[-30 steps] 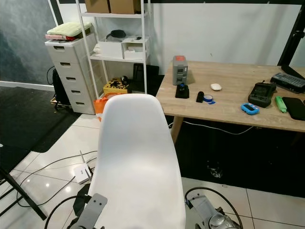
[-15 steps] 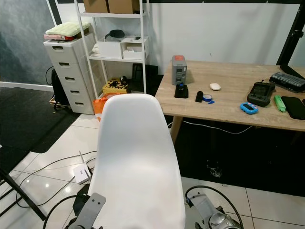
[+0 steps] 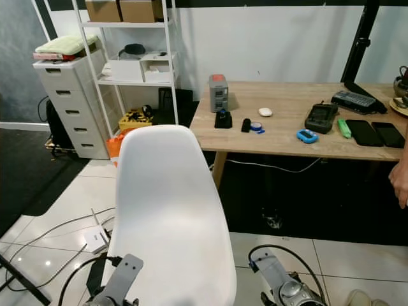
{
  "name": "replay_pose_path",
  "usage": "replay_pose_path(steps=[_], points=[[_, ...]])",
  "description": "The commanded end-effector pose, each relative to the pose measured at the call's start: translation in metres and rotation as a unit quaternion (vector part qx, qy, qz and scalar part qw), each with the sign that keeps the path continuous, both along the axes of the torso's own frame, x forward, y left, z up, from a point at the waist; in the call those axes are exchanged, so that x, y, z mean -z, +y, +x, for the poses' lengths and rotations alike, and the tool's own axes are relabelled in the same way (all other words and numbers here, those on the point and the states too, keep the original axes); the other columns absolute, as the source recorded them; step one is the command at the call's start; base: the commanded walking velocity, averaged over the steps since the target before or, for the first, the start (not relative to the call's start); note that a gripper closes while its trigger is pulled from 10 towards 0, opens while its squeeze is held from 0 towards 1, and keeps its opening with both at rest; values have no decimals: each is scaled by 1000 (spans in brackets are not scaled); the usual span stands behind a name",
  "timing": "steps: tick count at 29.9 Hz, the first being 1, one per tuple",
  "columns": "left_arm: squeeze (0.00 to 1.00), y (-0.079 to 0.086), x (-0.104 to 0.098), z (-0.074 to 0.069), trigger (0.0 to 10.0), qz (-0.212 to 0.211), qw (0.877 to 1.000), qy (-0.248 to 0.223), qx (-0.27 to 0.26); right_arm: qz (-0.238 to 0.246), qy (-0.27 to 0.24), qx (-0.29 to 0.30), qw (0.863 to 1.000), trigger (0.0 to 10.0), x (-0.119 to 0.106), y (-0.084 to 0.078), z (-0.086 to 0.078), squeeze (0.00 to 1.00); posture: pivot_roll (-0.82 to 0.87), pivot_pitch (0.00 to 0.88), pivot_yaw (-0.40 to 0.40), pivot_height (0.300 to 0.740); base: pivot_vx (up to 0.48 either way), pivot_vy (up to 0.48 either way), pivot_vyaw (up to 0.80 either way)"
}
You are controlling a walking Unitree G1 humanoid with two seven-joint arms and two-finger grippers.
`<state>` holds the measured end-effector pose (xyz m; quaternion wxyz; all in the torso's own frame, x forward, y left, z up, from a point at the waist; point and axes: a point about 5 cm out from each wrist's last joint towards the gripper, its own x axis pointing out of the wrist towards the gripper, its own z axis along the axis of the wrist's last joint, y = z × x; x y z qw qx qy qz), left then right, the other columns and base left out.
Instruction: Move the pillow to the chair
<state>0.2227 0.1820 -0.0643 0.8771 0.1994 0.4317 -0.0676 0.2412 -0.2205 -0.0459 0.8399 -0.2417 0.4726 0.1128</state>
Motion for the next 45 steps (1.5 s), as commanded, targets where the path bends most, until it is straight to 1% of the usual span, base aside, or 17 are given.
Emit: replay_pose_path(steps=[1, 5, 11, 13, 14, 15, 17, 18, 22, 27, 32, 45], points=[[0, 3, 1, -1, 10000, 7, 1000, 9, 5, 5, -11, 8, 1000, 10000, -2, 0, 3, 0, -214, 0, -12, 740, -296, 0, 0], [0, 3, 1, -2, 10000, 6, 1000, 10, 6, 4, -14, 11, 1000, 10000, -2, 0, 3, 0, -219, 0, -1, 740, -299, 0, 0], [0, 4, 2, -3, 10000, 8, 1000, 12, 10, 3, -15, 10, 1000, 10000, -1, 1, 2, 0, -209, 8, -9, 740, -298, 0, 0], [0, 6, 3, -7, 10000, 8, 1000, 15, 1, 4, -4, 11, 1000, 10000, 3, 1, -4, 0, -182, 8, -30, 740, -311, 0, 0], [0, 6, 3, -7, 10000, 8, 1000, 15, 1, 4, -4, 11, 1000, 10000, 3, 1, -4, 0, -182, 8, -30, 740, -322, 0, 0], [0, 7, 4, -9, 10000, 8, 1000, 15, -4, 6, 1, 17, 1000, 10000, 5, 1, -8, 0, -178, 5, -32, 740, -322, 0, 0], [0, 8, 5, -11, 10000, 8, 1000, 15, -7, 7, 4, 21, 1000, 10000, 7, 1, -10, 0, -177, 6, -31, 740, -322, 0, 0], [0, 10, 7, -14, 10000, 9, 1000, 20, -9, 16, 4, 36, 999, 10000, 9, 1, -13, 0, -171, 14, -21, 740, -341, 0, 0], [0, 13, 9, -18, 10000, 9, 1000, 23, -16, 26, 0, 53, 998, 10000, 11, 2, -16, 0, -176, 31, -7, 740, -349, 0, 0], [0, 16, 10, -22, 10000, 8, 999, 27, -24, 30, -5, 57, 998, 10000, 13, 4, -18, 0, -183, 50, 8, 740, -360, 0, 0], [0, 17, 11, -24, 10000, 8, 999, 29, -26, 31, -6, 61, 998, 10000, 14, 4, -19, 0, -183, 53, 6, 740, -371, 0, 0], [0, 17, 12, -25, 10000, 9, 999, 28, -28, 32, -9, 65, 997, 10000, 14, 5, -20, 0, -179, 58, 4, 740, -378, 0, 0]])
